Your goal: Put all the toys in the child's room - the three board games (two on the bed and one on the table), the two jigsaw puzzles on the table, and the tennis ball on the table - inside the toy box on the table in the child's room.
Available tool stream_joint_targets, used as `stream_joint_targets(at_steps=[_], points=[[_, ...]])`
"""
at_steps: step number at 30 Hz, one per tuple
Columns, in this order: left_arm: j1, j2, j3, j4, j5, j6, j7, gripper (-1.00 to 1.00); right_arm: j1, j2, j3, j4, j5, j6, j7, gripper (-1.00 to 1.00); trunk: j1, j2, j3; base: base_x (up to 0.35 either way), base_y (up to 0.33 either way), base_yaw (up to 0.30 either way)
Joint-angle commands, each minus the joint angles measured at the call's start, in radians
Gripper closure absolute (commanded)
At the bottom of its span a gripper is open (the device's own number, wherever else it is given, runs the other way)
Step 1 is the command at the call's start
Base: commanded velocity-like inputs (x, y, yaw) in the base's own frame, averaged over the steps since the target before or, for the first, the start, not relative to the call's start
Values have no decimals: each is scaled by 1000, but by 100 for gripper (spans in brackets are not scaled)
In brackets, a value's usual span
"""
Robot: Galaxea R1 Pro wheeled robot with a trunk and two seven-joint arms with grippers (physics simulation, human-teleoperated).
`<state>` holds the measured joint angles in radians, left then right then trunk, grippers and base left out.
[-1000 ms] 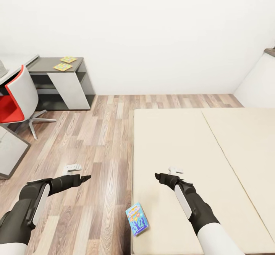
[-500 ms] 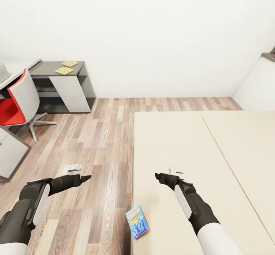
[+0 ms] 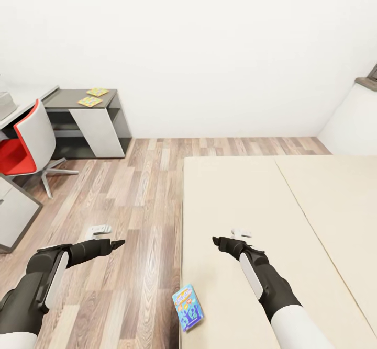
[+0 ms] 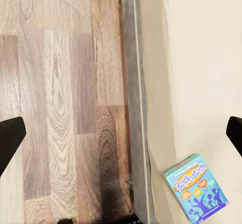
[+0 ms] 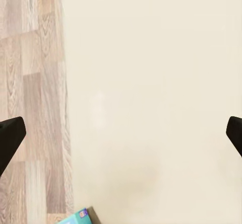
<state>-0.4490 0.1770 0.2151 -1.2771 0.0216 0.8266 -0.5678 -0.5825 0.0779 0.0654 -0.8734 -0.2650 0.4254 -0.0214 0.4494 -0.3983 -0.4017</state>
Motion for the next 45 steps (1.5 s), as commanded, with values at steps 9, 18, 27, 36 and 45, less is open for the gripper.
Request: stream_joint_targets(at_steps=[9,18,27,36,45], points=[[-1,1,2,-1,1,8,-3,-100,0,-1,1,-1,-5,4,-2,-100,1,-2,13,0,0,0],[0,1,2,-1,1,8,-3,-100,0,-1,1,-2,-4,4,-3,-100,1,-2,28,0,0,0],[0,1,2,-1,1,8,-3,-100,0,-1,1,-3,-4,4,-2,-100,1,-2,43,0,0,0],[-1,1,2,-1,1,8,-3,-100,0,-1,1,-3,-3,5,-2,-100,1,-2,58,0,0,0],[0,1,2,-1,1,8,-3,-100,0,-1,1,-3,-3,5,-2,-100,1,-2,73,0,0,0]])
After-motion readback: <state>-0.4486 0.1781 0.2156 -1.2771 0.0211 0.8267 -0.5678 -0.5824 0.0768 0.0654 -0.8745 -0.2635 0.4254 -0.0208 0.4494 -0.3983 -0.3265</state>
